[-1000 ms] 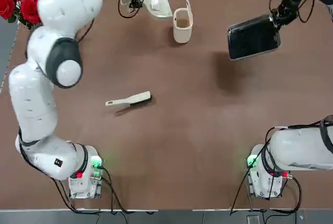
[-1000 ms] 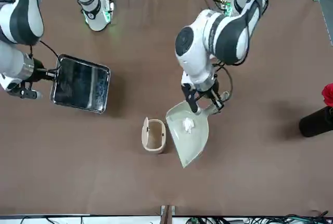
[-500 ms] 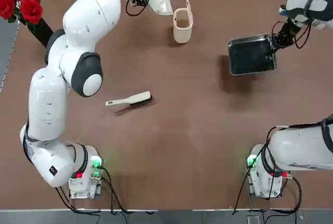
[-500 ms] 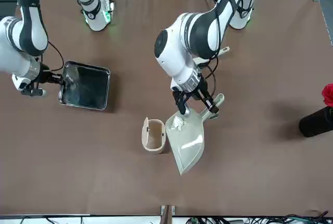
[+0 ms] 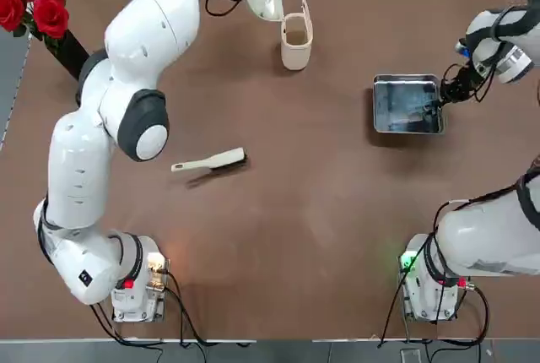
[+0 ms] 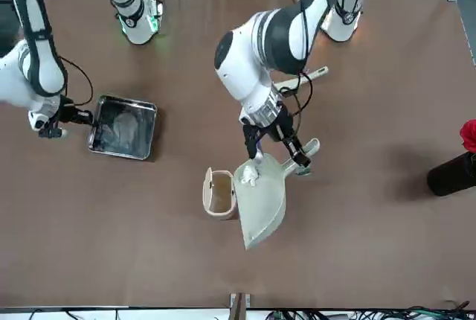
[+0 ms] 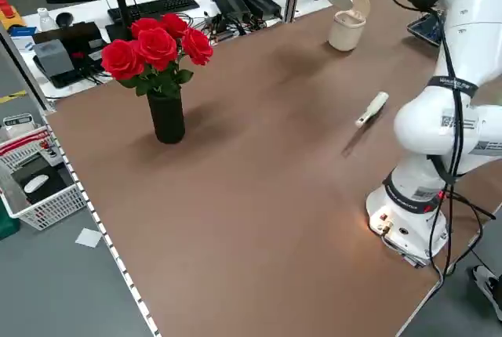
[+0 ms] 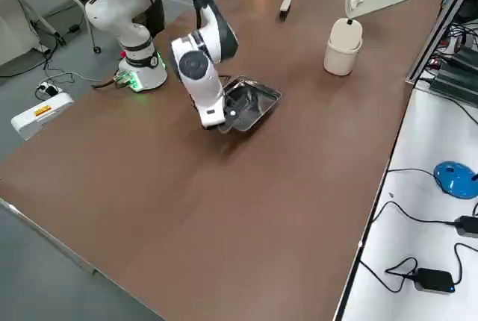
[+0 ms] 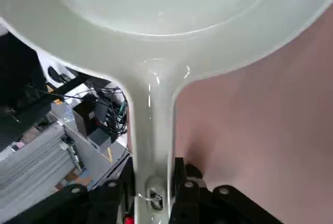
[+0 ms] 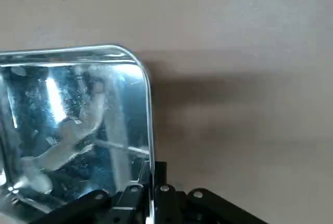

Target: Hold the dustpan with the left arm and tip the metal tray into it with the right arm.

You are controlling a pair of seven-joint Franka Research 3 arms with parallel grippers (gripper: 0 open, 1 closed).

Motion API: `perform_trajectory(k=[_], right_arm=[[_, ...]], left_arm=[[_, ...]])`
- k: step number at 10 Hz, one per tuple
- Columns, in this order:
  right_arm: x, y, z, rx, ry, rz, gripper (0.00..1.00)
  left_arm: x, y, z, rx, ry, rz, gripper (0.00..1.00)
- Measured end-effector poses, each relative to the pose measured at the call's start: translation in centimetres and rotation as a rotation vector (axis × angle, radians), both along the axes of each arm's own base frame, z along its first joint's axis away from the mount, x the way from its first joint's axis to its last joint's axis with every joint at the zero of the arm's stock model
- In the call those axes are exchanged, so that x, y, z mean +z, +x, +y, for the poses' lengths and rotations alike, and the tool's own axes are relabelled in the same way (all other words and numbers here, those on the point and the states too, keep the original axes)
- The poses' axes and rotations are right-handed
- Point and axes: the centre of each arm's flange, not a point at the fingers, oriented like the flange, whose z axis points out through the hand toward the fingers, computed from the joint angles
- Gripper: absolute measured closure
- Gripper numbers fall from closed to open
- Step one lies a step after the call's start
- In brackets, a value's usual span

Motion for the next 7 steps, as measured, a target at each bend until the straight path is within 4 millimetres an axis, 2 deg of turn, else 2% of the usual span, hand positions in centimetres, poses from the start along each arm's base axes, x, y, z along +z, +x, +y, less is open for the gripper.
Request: perform_trajectory(k=[1,3,7], right_arm=[[-1.2,0.0,0.0,0.000,-0.002,0.002,0.95],[-2.3,0.1,-0.1,-0.004,0.005,-0.007,0.95],[-2.4,1.2,0.5,0.068,0.024,-0.057,0.95]], left_arm=[[0.2,-0.7,-1.1,-0.029,0.017,-0.020,0.67],[-0.1,-1.4,-2.3,-0.076,0.071,-0.041,0.67],[-1.1,-1.6,-3.3,-0.115,0.143,-0.074,0.67]])
